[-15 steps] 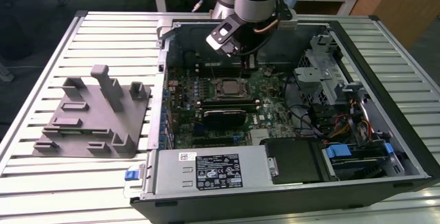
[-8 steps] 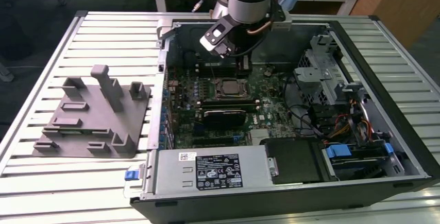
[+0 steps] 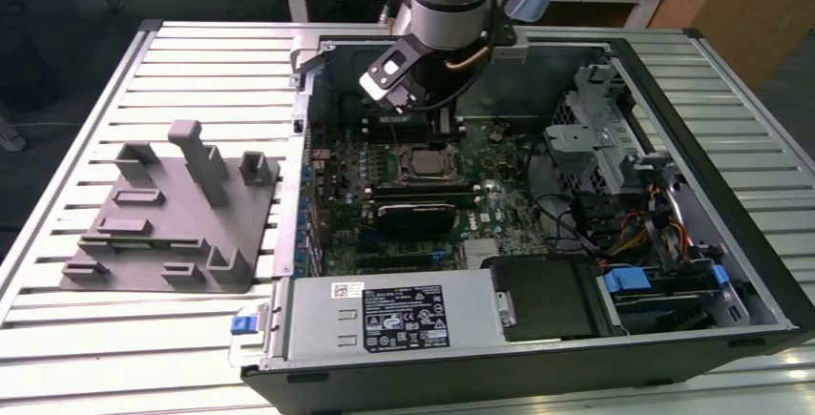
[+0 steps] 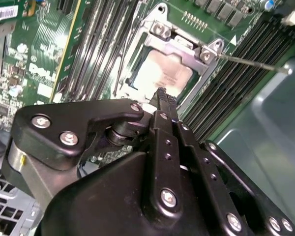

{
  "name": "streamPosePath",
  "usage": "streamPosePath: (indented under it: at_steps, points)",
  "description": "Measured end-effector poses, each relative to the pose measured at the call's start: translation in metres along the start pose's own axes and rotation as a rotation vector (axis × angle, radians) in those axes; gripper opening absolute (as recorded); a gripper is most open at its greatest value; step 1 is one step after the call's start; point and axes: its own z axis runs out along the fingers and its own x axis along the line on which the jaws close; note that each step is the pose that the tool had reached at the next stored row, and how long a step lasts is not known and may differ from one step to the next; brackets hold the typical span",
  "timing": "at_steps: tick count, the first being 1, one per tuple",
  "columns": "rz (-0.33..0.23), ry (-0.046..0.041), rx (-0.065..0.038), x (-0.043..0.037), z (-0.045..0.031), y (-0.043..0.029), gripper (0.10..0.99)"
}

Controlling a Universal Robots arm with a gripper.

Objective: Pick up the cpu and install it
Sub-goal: 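Close the cpu cover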

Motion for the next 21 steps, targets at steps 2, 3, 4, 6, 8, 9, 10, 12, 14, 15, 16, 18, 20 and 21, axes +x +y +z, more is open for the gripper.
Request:
streamPosePath:
  at_steps: [2, 3, 4, 6, 8, 9, 10, 12, 14, 15, 16, 18, 20, 21]
  points:
    - [0.003, -0.0008, 0.0, -0.0001, 0.0023, -0.0023, 0.106]
    - [0.004, -0.0013, 0.0, -0.0002, 0.0034, -0.0034, 0.106]
    - [0.006, -0.0016, 0.0, -0.0002, 0.0045, -0.0045, 0.106]
    - [0.008, -0.0023, 0.0, -0.0004, 0.0065, -0.007, 0.106]
    - [0.011, -0.0027, 0.0, -0.0005, 0.0082, -0.0096, 0.106]
    - [0.012, -0.003, 0.0, -0.0006, 0.0086, -0.0114, 0.106]
    - [0.012, -0.0028, 0.0, -0.0006, 0.0087, -0.0121, 0.106]
    - [0.012, -0.0029, 0.0, -0.0006, 0.0087, -0.0121, 0.106]
    - [0.012, -0.0028, 0.0, -0.0006, 0.0087, -0.0122, 0.106]
    - [0.012, -0.0028, 0.0, -0.0006, 0.0087, -0.0122, 0.106]
    - [0.009, -0.0027, 0.0, -0.0006, 0.0087, -0.0122, 0.106]
    - [-0.017, -0.0014, 0.0, -0.0006, 0.0088, -0.0123, 0.106]
    - [-0.054, 0.0004, 0.0, -0.0006, 0.0088, -0.0123, 0.106]
    - [-0.073, 0.0014, 0.0, -0.0006, 0.0089, -0.0122, 0.106]
